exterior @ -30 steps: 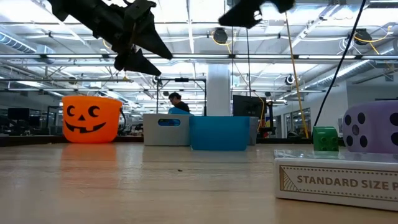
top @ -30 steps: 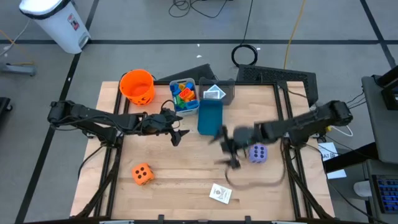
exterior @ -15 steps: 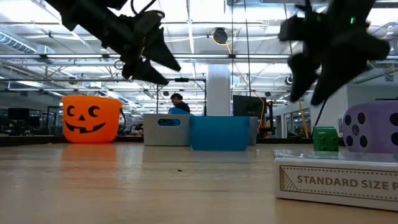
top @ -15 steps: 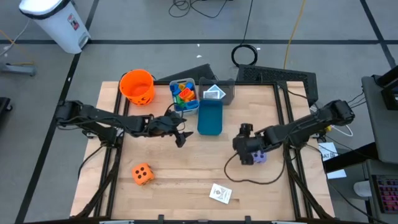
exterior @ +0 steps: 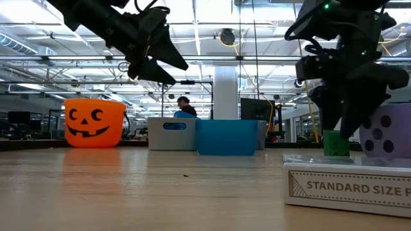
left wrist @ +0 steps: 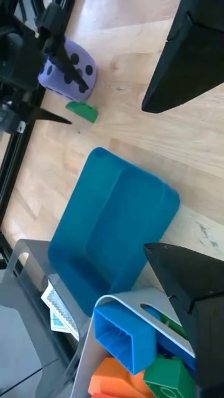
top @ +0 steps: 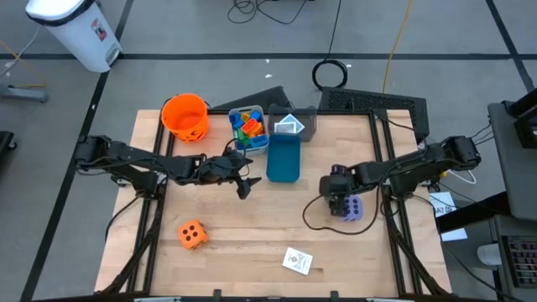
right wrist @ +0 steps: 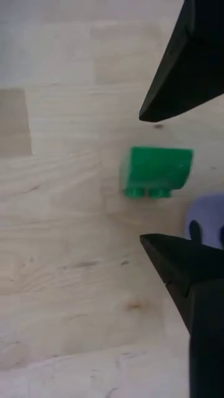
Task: Pick & Place Toys
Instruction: Put the small green gamepiece into the white bin
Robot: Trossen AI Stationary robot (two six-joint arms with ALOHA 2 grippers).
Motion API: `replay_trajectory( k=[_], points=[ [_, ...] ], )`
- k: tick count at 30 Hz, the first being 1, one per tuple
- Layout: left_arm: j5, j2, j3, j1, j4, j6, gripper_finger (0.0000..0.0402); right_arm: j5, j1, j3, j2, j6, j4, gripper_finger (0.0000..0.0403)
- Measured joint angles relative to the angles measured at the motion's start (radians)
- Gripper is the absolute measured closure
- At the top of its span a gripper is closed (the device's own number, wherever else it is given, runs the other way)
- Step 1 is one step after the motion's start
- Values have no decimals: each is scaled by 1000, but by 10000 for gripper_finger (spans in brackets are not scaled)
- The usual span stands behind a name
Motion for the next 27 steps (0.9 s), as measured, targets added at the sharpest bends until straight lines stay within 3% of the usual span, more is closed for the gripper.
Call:
replay_trajectory(
  k=[8, 22, 27],
  points=[
    [0, 3, 0, 0, 0, -4, 37, -1, 0, -48, 1, -2, 69, 172],
    [0, 4, 0, 0, 15, -53, 37, 0, -1, -32, -48, -39, 87, 339],
    [86, 4, 0, -3, 92, -23, 37, 5, -1, -10, -143, -89, 252, 358]
  ],
)
